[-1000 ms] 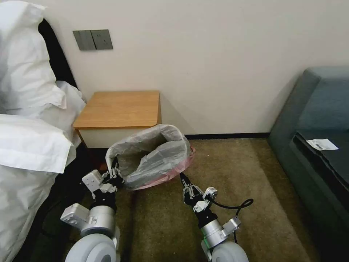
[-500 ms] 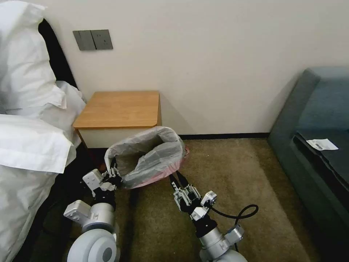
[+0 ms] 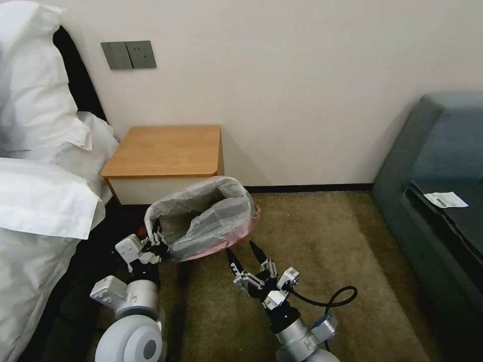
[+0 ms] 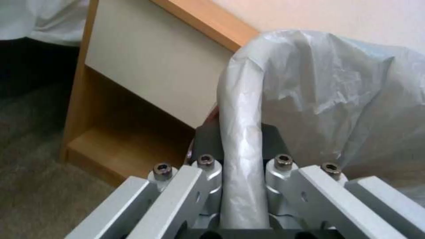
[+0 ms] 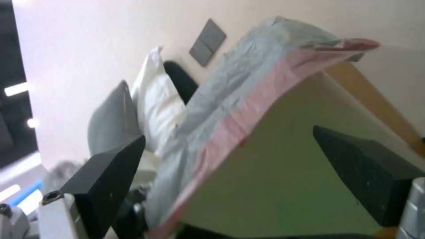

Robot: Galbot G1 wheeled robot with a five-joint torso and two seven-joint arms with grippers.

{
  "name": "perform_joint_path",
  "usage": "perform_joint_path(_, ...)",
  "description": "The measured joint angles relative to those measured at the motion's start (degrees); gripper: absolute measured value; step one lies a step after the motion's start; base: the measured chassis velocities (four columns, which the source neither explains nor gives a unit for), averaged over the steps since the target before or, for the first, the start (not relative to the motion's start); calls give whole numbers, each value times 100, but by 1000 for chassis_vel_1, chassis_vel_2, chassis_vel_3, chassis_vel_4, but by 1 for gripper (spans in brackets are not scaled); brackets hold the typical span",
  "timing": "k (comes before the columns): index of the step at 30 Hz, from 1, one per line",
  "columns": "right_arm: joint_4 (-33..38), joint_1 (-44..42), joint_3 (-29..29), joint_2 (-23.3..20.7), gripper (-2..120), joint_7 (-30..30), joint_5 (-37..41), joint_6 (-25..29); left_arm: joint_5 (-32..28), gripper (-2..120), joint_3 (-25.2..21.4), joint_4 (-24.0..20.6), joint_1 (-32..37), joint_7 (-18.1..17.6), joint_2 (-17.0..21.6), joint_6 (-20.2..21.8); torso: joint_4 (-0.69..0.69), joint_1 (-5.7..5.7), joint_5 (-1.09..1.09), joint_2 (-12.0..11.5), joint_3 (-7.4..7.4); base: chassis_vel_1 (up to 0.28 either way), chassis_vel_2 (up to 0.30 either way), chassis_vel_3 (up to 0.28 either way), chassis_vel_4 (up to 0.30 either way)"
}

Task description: Pick up the garbage bag from the table and place it over the trash can.

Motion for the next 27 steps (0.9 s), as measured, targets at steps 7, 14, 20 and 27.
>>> perform_joint_path(7,-27,118,13,124,97,43,608,-112,11,8,11,-74,49,0,-1,-2,0,0,0,0,0,0,0,0,0)
perform_joint_path(14,-81,232,29,247,84,48,741,-139,98,8,61,-80,106,9,-41,-19,0,0,-2,0,0,0,0,0,0)
perform_joint_path(20,-145,260,49,267,72,47,747,-140,130,8,70,-80,168,24,-49,-69,0,0,-2,0,0,0,0,0,0)
perform_joint_path(27,-172,233,66,275,44,9,667,-126,131,8,38,-92,139,26,-41,-77,0,0,-2,0,0,0,0,0,0)
